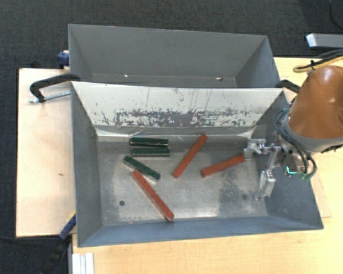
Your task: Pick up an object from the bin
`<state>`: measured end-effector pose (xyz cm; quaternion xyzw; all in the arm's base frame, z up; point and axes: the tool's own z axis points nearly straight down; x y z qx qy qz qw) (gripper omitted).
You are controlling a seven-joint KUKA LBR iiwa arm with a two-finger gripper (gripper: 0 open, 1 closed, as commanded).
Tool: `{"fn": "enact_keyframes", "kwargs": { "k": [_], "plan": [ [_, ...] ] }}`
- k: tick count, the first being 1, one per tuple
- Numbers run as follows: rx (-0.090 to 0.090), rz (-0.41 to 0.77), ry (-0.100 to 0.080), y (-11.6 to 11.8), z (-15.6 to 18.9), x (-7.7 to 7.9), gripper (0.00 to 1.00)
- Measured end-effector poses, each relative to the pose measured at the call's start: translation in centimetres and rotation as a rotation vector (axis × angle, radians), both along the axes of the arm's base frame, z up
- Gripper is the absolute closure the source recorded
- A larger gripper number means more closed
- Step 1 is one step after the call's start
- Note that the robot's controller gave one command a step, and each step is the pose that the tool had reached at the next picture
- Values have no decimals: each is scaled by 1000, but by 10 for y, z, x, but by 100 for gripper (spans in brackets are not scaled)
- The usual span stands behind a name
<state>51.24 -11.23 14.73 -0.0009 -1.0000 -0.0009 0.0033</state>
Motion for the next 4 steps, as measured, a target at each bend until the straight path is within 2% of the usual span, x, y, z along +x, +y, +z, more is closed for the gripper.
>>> {"fn": "enact_keyframes", "kwargs": {
  "k": [1, 2, 3, 4],
  "plan": [
    [-1, 2, -7, 1, 4, 1, 0],
    [-3, 93, -19, 29, -60, 58, 0],
    [0, 197, -8, 37, -43, 66, 0],
    [-2, 347, -18, 45, -30, 84, 0]
  ]
}}
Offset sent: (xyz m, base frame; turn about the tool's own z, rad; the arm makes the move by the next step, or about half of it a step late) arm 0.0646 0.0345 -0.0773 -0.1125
